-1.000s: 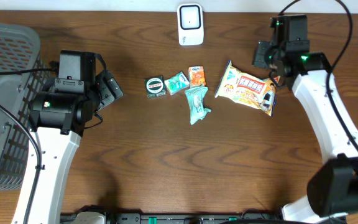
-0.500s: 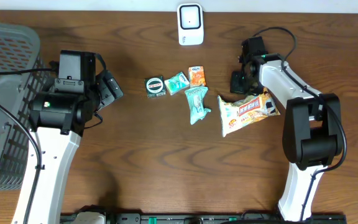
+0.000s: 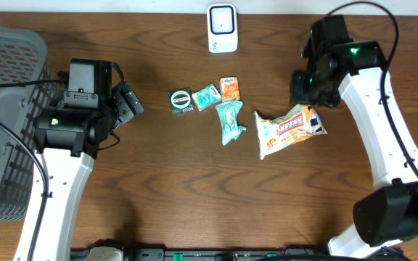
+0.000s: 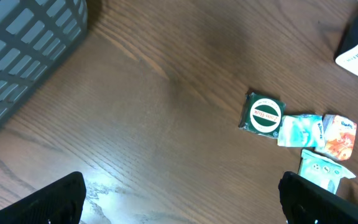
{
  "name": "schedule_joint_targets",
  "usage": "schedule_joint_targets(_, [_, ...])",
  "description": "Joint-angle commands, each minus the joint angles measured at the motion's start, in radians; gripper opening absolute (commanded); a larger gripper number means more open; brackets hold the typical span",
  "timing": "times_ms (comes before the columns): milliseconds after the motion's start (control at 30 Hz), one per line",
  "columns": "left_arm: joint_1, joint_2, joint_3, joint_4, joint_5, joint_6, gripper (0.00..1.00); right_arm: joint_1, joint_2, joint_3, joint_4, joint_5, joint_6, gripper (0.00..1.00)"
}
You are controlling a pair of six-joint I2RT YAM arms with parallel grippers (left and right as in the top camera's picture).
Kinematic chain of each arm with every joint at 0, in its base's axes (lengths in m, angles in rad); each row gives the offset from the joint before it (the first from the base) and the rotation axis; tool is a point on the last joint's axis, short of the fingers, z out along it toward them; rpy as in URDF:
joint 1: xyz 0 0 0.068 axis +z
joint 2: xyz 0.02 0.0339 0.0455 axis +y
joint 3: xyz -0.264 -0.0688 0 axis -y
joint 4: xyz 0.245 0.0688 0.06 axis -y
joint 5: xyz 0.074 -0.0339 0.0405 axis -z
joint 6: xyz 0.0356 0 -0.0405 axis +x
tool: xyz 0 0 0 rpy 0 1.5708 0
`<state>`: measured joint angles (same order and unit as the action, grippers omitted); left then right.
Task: Scan the item barcode
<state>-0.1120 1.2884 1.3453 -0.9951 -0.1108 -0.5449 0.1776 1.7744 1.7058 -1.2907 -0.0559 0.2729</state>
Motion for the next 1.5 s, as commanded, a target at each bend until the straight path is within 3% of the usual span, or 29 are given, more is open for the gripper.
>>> schedule_joint_targets(0, [0.004,-0.002,0.014,-0.003,-0.006,0.01,0.98,0.007,0.032,-0.064,-0.018,0.004,-0.012,0.01])
schedule_joint_targets(167, [0.004,-0.002,0.014,-0.003,-0.006,0.01,0.98,0.007,0.032,-0.245,0.171,-0.007,0.008,0.01])
schedule_joint_targets(300, [0.004,-0.002,0.014,-0.003,-0.006,0.01,0.98,0.008,0.037,-0.509,0.537,-0.041,0.048,0.06])
schedule_joint_targets(400, [0.004,-0.002,0.014,-0.003,-0.006,0.01,0.98,0.008,0.055,-0.615,0.682,-0.11,0.048,0.05])
schedule_joint_targets(567, [0.004,-0.002,0.014,-0.003,-0.006,0.01,0.98,0.007,0.04,-0.581,0.612,-0.116,0.048,0.01])
schedule_joint_targets(833, [0.004,-0.002,0.014,-0.003,-0.006,0.01,0.98,0.011,0.004,-0.223,0.219,-0.089,-0.001,0.02])
schedule_joint_targets(1000, [0.004,-0.002,0.014,-0.003,-0.006,0.01,0.98,0.042,0.004,-0.257,0.063,-0.089,-0.019,0.01])
schedule_joint_targets(1133, [0.004,-0.002,0.014,-0.003,-0.006,0.01,0.98,0.075,0.004,-0.415,0.136,-0.089,-0.003,0.02])
schedule_joint_targets(1267, [0.004,-0.002,0.014,-0.003,-0.006,0.01,0.98,0.105,0.006,-0.651,0.438,-0.113,0.045,0.1])
schedule_joint_targets(1300, [0.004,-0.002,0.014,-0.003,-0.006,0.01,0.98,0.106,0.006,-0.682,0.489,-0.134,0.045,0.06])
schedule_joint_targets(1333, [0.004,-0.002,0.014,-0.003,-0.006,0.01,0.98,0.106,0.006,-0.68,0.488,-0.147,0.045,0.01])
schedule_joint_targets(1467, [0.004,-0.002,0.014,-0.003,-0.006,0.01,0.98,0.1,0.003,-0.555,0.367,-0.153,0.033,0.01])
